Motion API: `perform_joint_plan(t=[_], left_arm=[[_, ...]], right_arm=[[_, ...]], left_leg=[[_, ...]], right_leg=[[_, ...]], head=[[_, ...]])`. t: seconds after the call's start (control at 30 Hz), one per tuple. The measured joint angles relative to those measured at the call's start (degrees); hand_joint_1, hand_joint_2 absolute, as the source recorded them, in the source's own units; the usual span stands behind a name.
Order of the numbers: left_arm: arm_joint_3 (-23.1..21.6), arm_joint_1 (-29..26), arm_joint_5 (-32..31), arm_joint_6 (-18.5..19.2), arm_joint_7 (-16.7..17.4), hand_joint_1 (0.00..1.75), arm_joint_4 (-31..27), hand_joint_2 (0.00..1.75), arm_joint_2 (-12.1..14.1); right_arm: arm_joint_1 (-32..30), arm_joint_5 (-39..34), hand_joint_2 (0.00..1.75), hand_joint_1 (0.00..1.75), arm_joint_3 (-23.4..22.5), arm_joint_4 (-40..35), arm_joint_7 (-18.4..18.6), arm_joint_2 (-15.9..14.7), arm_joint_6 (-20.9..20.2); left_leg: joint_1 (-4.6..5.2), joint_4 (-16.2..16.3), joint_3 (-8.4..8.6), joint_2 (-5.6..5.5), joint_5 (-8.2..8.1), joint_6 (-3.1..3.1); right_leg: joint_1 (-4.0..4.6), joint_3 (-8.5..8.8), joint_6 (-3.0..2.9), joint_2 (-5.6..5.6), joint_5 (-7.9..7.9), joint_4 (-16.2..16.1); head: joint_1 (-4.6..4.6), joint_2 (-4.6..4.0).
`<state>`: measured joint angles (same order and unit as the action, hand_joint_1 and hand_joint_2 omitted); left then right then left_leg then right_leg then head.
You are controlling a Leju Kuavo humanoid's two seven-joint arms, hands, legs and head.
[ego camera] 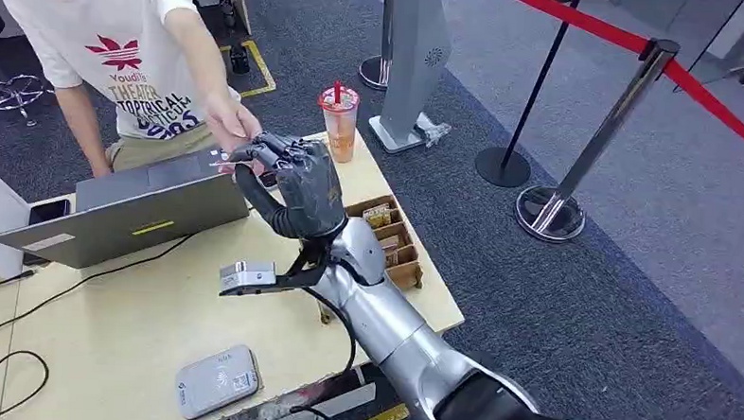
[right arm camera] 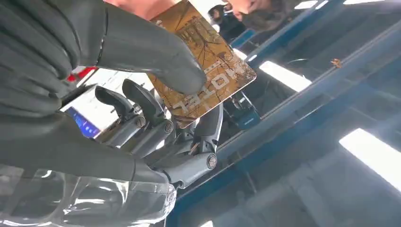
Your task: Pass the card to the sensor for recognition and then transmit it.
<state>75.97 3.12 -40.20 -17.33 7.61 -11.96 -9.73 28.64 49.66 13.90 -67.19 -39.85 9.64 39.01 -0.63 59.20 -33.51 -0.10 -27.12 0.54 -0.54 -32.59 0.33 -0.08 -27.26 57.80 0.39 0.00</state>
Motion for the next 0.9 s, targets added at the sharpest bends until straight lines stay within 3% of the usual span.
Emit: perform_joint_plan(t=[0.3, 0.9], left_arm=[[0.00, 0.07, -0.61, 0.00, -0.07, 0.00, 0.00, 0.00, 0.02], [0.00, 0.07, -0.59, -0.61, 0.52, 0.00, 0.00, 0.00, 0.02]], right_arm=[[-3.70, 6.25, 1.75, 1.75, -3.96, -1.18, 0.00, 1.09, 0.02], [-7.50, 10.31, 1.75, 1.75, -8.87, -3.54, 0.00, 1.40, 0.02]], left_leg=[[0.00, 0.00, 0.00, 0.00, 0.00, 0.00], [0.00, 0.00, 0.00, 0.00, 0.00, 0.00]], right_leg=[[0.00, 0.00, 0.00, 0.00, 0.00, 0.00], [0.00, 0.00, 0.00, 0.00, 0.00, 0.00]], head=[[0.00, 0.00], [0.00, 0.00]])
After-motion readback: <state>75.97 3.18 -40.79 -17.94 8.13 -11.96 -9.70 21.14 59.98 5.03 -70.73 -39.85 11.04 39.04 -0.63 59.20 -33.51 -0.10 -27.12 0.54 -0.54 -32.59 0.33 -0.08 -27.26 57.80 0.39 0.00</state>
